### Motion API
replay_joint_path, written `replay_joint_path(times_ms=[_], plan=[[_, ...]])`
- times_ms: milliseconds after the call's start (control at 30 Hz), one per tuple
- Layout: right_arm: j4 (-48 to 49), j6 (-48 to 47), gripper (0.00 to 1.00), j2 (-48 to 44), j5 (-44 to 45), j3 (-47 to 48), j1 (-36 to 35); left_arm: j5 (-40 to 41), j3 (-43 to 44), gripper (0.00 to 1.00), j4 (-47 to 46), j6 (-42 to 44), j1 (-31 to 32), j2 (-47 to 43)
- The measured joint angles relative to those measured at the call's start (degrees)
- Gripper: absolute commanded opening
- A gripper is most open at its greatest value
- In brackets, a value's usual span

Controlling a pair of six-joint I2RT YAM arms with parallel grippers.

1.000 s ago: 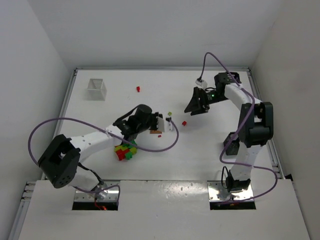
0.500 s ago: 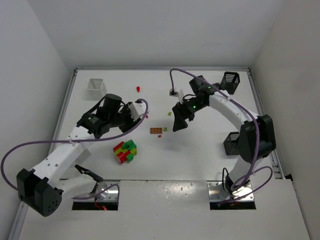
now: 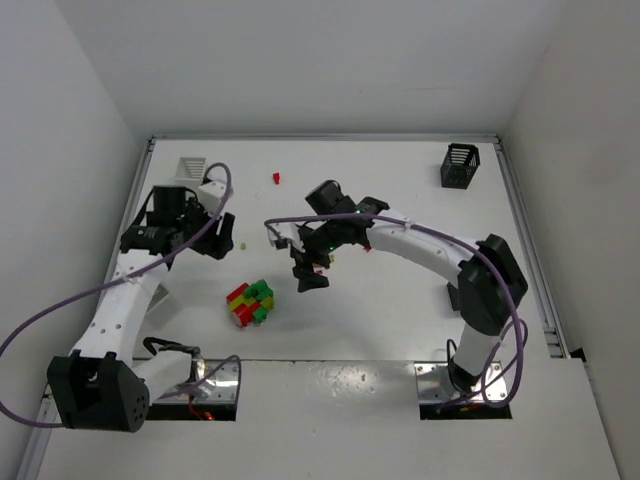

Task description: Sort the legos into containers by color

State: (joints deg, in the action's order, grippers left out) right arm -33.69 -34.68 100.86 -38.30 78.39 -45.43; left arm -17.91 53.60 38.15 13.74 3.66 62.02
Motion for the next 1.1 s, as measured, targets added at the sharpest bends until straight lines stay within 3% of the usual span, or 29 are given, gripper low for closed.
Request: replay_joint_path(times_ms=[400, 800, 1100], plan=[[12.09, -9.53, 0.68, 14.01, -2.56, 5.18, -8.41, -10.43, 7.85, 0.67, 2.47, -4.96, -19.61, 6.14], [14.21, -11.65, 0.56, 23.67, -4.24, 17.77, -12.28, -14.32, 7.85, 0.67, 4.15, -3.85, -20.39, 6.47], [10.14, -11.89, 0.5, 26.64, -4.57, 19.52, -12.33, -14.93, 7.5, 0.67, 4.57, -1.86, -20.39, 5.99]])
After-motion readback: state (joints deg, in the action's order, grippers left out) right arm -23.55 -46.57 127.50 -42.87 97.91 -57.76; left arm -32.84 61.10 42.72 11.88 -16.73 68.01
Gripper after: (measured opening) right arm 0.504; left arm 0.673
